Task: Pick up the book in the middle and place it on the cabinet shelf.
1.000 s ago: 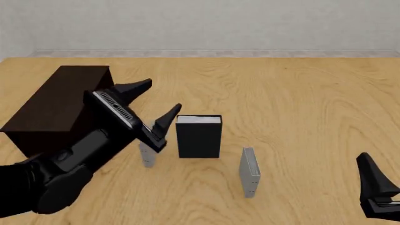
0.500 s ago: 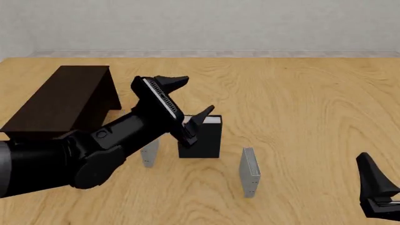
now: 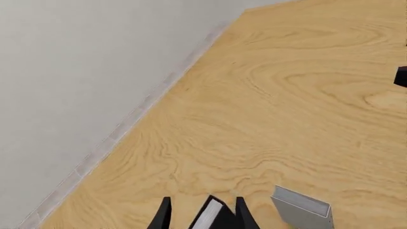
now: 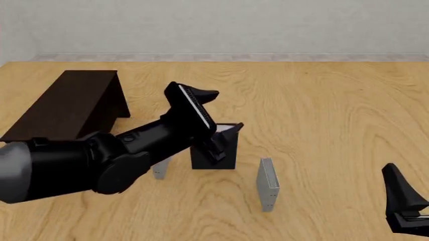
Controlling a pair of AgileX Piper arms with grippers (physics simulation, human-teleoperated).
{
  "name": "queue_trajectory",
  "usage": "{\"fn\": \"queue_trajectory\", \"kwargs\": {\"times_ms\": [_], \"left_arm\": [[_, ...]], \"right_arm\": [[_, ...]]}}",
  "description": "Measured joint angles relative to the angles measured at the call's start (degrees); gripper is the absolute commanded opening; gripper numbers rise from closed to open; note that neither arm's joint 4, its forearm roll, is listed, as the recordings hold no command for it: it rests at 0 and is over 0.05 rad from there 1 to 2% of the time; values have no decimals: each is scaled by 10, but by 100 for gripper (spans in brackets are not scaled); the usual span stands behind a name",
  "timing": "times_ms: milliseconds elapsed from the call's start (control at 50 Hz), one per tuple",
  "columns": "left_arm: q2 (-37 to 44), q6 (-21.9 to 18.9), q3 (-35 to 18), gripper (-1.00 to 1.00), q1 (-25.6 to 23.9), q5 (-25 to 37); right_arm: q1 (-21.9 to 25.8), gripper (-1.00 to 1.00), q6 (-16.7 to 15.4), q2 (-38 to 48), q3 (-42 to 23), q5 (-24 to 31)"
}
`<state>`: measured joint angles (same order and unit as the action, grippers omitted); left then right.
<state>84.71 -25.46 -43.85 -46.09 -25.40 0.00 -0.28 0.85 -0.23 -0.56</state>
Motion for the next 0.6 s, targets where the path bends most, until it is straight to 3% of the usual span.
{"fn": "queue_trajectory", "kwargs": {"times_ms": [600], "left_arm": [[70,-13,-61,100,1,56]], "right_arm": [[0,100,0,0,0,0]]}}
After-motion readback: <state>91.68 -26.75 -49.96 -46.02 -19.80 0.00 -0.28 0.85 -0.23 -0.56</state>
